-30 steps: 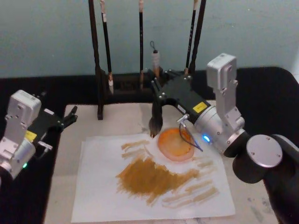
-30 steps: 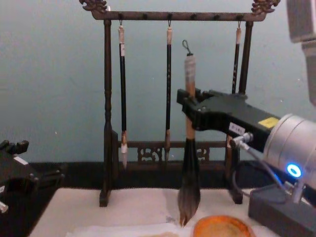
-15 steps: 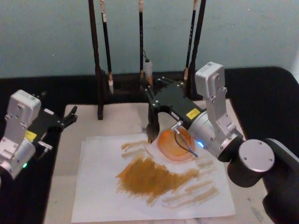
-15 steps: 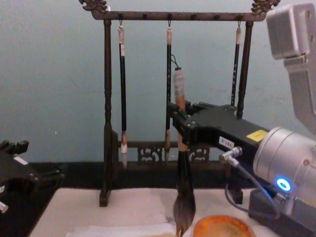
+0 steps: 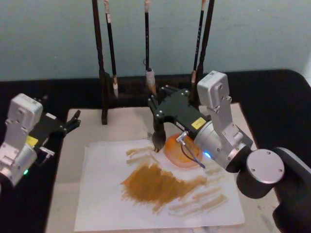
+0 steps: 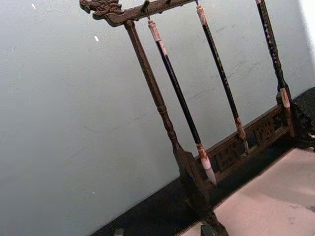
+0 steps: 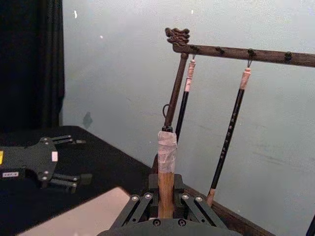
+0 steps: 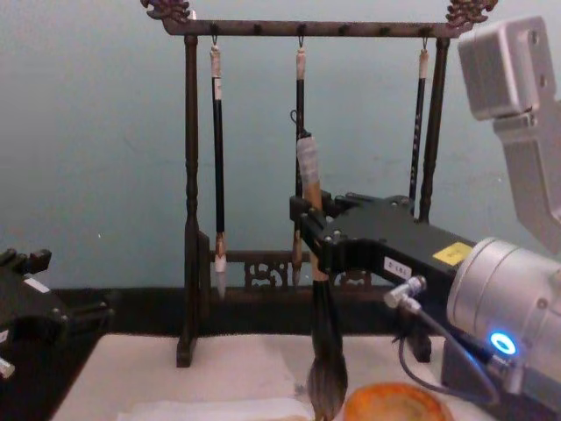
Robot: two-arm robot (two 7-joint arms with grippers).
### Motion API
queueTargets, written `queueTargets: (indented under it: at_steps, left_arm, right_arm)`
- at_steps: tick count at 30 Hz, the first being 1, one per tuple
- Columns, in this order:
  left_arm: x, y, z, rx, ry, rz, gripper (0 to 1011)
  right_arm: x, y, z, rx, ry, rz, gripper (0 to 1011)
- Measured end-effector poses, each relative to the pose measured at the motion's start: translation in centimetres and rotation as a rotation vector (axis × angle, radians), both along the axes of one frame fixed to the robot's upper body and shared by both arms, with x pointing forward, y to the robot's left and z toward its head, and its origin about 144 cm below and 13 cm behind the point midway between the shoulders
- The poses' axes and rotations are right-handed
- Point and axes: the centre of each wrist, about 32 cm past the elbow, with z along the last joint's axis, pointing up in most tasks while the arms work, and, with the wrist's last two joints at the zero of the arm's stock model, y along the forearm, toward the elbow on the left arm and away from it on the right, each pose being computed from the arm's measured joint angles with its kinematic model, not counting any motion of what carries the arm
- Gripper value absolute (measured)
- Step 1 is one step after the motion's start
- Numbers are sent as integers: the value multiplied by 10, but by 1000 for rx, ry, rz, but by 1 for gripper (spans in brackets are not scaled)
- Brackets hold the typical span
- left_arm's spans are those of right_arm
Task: Pick up the brush from the inkstone, write on the paper, then place the brush back to its original position.
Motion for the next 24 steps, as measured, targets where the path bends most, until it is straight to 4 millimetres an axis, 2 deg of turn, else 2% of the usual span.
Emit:
queueTargets:
  at_steps: [24]
  left_arm:
    - [0,0,0,0,0,0,1010]
  right_arm:
    - [-27,-10,7,-61,-9,31,176]
